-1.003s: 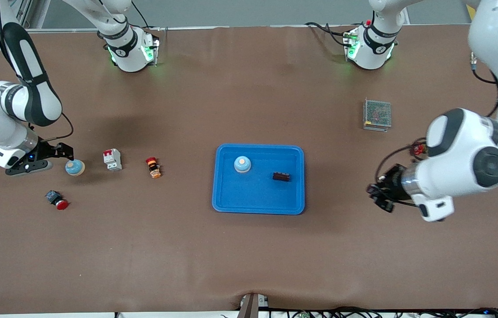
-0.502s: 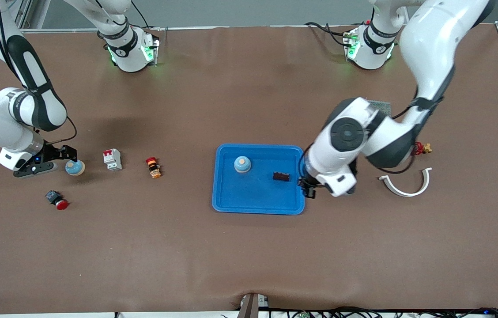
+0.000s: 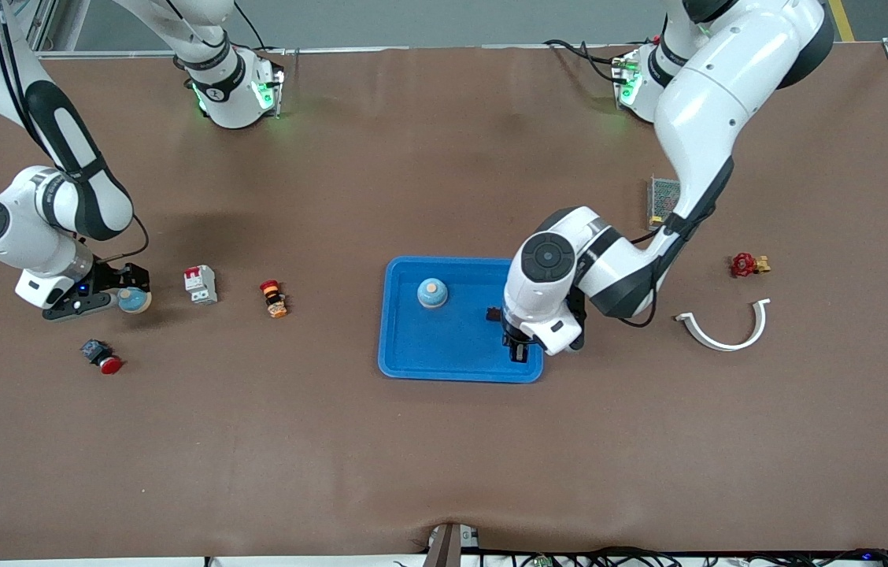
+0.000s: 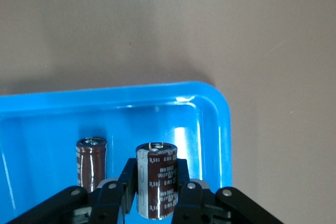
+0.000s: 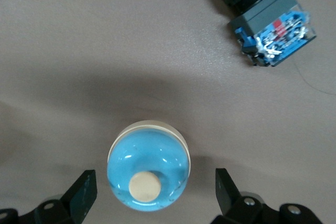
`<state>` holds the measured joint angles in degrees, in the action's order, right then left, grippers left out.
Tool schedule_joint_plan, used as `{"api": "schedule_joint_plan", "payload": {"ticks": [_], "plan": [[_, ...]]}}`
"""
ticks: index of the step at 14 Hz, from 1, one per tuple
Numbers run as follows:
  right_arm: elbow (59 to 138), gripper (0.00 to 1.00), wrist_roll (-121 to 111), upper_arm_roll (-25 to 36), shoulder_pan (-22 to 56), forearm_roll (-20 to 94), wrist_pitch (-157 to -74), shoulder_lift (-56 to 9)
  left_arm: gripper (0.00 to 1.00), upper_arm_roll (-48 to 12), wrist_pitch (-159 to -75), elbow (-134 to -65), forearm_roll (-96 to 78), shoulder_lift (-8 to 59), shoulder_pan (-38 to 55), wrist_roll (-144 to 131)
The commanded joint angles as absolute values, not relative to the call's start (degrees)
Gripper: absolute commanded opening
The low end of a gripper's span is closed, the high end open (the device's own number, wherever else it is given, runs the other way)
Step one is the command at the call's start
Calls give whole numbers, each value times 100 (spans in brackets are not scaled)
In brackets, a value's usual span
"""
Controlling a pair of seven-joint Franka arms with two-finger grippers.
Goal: Place electrolytic capacitor and blue bell in tray
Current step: 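Place the capacitor in the tray while the right gripper grasps the bell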
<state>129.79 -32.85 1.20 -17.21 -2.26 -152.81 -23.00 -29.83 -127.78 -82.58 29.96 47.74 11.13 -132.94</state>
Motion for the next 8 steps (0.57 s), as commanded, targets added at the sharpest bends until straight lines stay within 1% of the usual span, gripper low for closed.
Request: {"api": "schedule_joint_plan", "payload": {"ticks": [1,2,8], "plan": [[13052,100,-3357,35,-1811,-229,-15433,-2320,0,-2778,-12955,-8174,3111,4851,1379,-13552],[13052,100,-3357,35,-1811,-229,-15442,-2364,0,-2769,-13042,-8165,3120,4895,1432,-13588],[13052,100,-3357,26,-1811,-229,-15495,-2417,0,-2224,-13385,-8165,3111,5062,1889,-13729]]}}
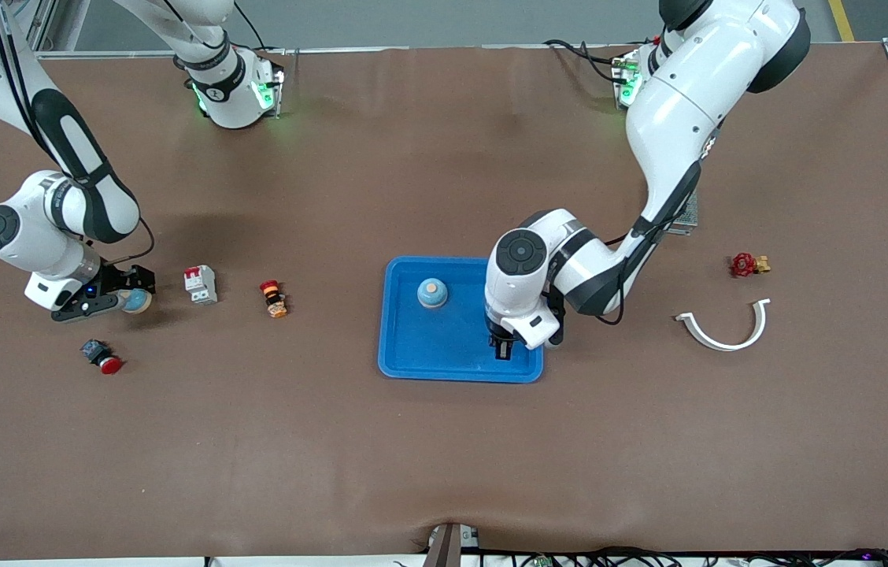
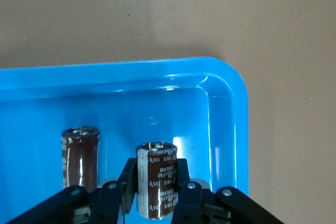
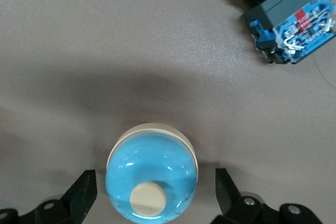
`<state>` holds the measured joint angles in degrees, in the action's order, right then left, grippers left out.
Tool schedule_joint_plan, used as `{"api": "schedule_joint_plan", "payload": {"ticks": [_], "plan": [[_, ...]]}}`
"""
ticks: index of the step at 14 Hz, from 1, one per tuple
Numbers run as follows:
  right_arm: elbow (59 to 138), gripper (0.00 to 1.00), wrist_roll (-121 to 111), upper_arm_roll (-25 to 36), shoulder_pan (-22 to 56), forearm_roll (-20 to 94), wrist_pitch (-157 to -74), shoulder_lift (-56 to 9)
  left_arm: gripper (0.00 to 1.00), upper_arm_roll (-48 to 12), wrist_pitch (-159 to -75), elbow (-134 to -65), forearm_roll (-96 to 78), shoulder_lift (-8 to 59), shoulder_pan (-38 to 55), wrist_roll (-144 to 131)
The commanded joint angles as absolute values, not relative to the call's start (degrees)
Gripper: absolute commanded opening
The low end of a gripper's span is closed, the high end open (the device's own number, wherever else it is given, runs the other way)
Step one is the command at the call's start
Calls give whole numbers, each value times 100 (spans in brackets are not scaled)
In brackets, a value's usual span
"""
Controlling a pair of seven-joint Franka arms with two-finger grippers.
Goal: Place electrolytic capacitor and blue bell in tray
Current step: 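Place the capacitor in the tray while the right gripper grasps the bell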
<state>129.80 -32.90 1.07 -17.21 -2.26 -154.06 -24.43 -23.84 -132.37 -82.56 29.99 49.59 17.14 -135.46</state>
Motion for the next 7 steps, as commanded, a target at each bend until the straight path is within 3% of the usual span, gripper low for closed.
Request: {"api": "schedule_joint_plan", "payload": {"ticks": [1,3,7], "plan": [[13052,100,-3357,26,-1811,-229,-15486,-2426,0,-2137,-13438,-8165,3111,5106,1959,-13729],[13052,100,-3357,26,-1802,-229,-15495,-2426,0,-1987,-13535,-8165,3103,5115,2091,-13781],[13052,68,-3357,26,-1802,-229,-15486,-2426,0,-1969,-13553,-8165,3111,5150,2118,-13738]]}}
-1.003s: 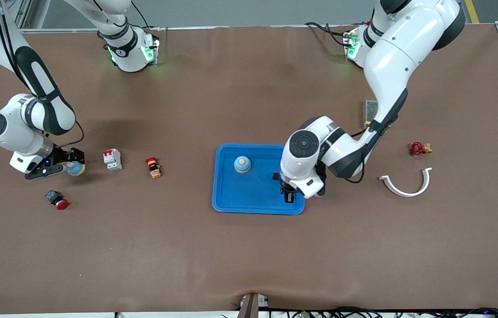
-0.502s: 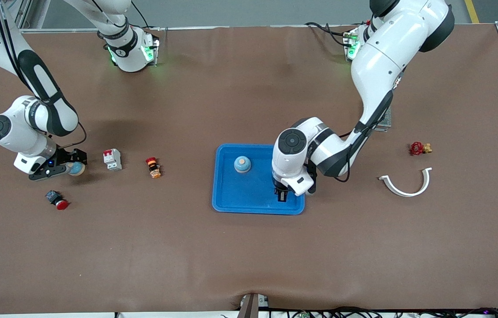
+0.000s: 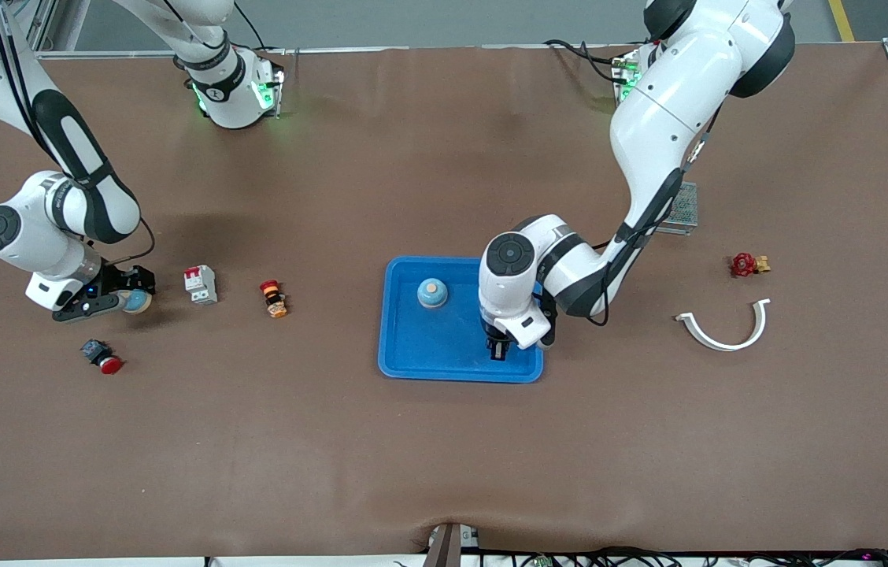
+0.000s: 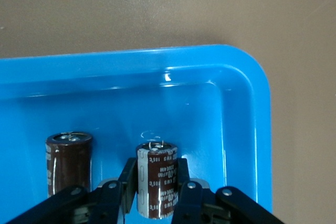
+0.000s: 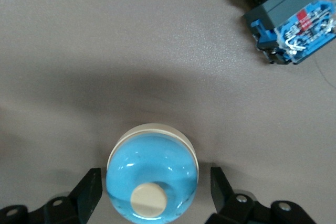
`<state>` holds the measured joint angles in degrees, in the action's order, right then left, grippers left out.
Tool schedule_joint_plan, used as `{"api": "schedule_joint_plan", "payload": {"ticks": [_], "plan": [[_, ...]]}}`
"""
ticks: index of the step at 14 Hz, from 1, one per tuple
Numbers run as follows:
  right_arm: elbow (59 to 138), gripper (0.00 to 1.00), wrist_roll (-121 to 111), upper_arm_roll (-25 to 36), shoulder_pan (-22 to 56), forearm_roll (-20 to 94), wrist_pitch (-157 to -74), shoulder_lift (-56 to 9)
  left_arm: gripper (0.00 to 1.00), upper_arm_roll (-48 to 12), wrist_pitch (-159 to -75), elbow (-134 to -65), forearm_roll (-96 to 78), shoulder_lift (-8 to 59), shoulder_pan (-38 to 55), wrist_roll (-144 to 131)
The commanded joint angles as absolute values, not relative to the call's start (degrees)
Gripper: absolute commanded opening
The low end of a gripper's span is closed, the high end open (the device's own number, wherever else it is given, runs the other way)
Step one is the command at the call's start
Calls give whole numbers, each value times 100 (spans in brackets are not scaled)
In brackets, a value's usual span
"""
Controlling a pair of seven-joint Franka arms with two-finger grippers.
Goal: Place electrolytic capacitor and blue bell in tray
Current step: 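Place the capacitor in the tray while the right gripper grasps the bell, then carry the second bell to the tray while the left gripper withdraws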
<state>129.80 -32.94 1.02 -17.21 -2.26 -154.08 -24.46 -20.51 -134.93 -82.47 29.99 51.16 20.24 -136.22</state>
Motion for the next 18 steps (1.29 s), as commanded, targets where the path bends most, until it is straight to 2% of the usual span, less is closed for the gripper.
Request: {"api": "schedule_joint_plan", "payload": {"ticks": [1,2,3,5,8,11,14,18], "plan": [[13052,63,-3357,26,-1802,-229,-15486,-2434,0,-1977,-13553,-8156,3120,5150,2136,-13711],[13043,56,-3357,26,-1802,-229,-15495,-2452,99,-1969,-13544,-8156,3207,5133,2144,-13589],[13043,51,-3357,18,-1802,-229,-15495,-2452,100,-1969,-13535,-8139,3243,5098,2145,-13510],[13034,50,-3349,18,-1793,-220,-15486,-2452,100,-1978,-13361,-8112,3191,4914,2101,-13491],[12955,48,-3322,9,-1732,-220,-15469,-2452,100,-2231,-12519,-7920,2877,4537,1838,-13055],[12649,48,-3270,9,-1539,-202,-15276,-2417,100,-2373,-11552,-7735,1884,4027,1311,-11353],[11930,47,-3095,9,-1302,-185,-14330,-2391,100,-2364,-11023,-7734,1530,3596,626,-9718],[10524,47,-1806,18,-503,-176,-12669,-2399,100,-2364,-10442,-7726,1521,3402,-419,-6609]]}}
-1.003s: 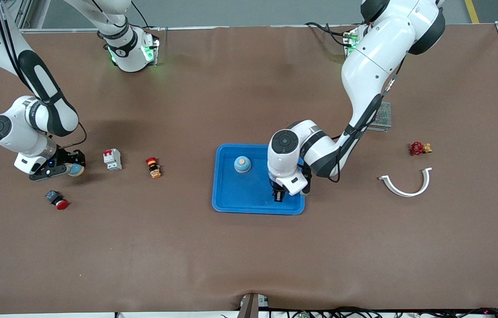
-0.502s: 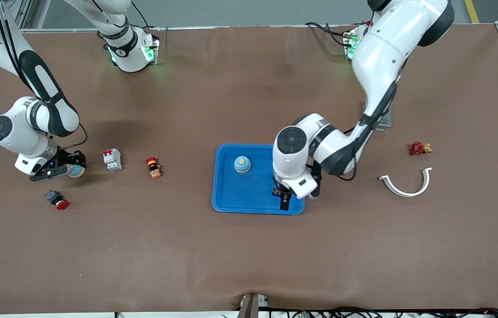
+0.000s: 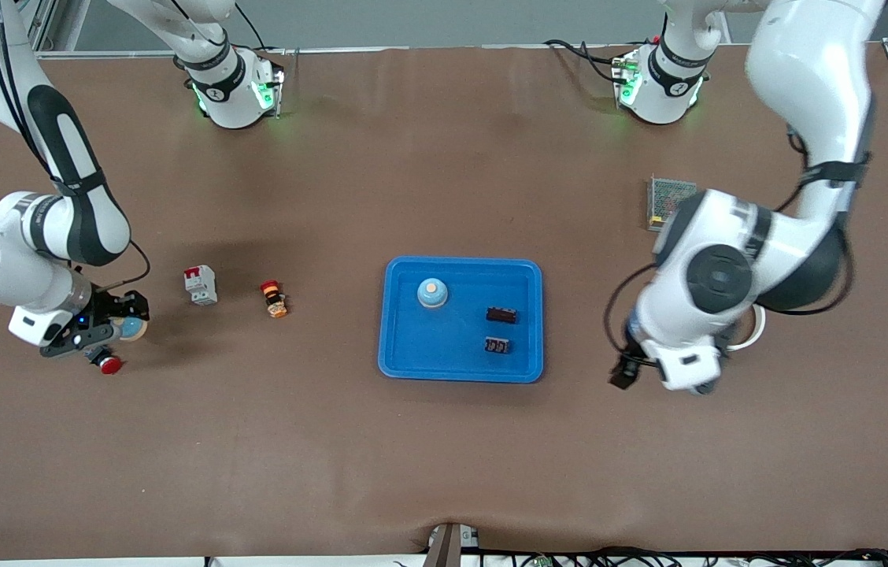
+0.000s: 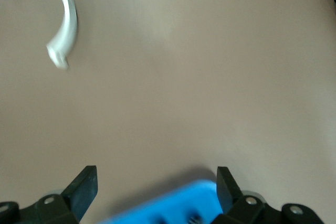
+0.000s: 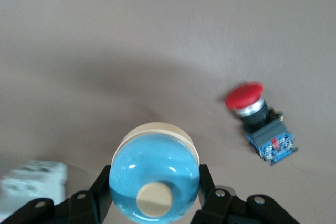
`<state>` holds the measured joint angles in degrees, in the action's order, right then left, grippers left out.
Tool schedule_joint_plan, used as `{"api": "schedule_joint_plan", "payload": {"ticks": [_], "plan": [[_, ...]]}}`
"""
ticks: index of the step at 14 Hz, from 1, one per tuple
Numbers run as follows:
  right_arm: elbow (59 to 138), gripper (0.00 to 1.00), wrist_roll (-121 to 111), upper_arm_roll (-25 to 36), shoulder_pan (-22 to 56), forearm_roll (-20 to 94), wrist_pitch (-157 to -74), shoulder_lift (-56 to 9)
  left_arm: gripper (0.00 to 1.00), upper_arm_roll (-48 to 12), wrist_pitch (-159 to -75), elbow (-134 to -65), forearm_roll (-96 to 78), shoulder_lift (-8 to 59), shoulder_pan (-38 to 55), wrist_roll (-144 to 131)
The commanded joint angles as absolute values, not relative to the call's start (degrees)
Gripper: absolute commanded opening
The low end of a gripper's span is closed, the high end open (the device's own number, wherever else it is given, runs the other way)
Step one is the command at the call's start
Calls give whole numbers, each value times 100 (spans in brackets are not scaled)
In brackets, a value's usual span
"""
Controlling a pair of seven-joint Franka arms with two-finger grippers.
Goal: Place electrolytic capacitor and blue bell in tray
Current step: 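Carry the second bell to the tray while the left gripper withdraws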
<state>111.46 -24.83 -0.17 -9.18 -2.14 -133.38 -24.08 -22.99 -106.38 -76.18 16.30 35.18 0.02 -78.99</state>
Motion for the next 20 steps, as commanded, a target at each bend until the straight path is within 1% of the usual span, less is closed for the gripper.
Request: {"api": "schedule_joint_plan", "payload": {"ticks": [1,2,4,7,9,11,12,15,17,20], "plan": [[10216,47,-1375,18,-327,-167,-12352,-2426,100,-2364,-10407,-7726,1521,3401,-665,-5878],[10021,47,-936,18,-116,-158,-12149,-2426,100,-2347,-10406,-7726,1521,3410,-877,-5175],[9853,47,-66,17,279,77,-12041,-2426,100,-2312,-10415,-7699,1547,3445,-1159,-4022],[9800,46,1173,18,824,955,-12032,-2426,100,-2154,-10503,-7673,1582,3463,-1362,-2342],[9713,46,2157,18,1272,1081,-12032,-2434,100,-2153,-10844,-7673,1591,3533,-1450,-2128],[9555,46,3134,26,1816,1072,-12076,-2469,100,-2145,-11047,-7691,1766,3568,-1442,-1035],[9449,46,3555,26,2115,1064,-12102,-2574,100,-2153,-11239,-7717,1793,3612,-1494,-759],[8922,46,4673,35,2696,1011,-12138,-3083,100,-2145,-11338,-7734,1942,3595,-1424,-729],[8676,46,5043,35,2917,985,-12295,-3373,100,-2153,-11347,-7734,1943,3612,-1406,-738],[8534,46,5334,53,3164,967,-12681,-3726,100,-2232,-11338,-7734,1942,3595,-1319,-791]]}}
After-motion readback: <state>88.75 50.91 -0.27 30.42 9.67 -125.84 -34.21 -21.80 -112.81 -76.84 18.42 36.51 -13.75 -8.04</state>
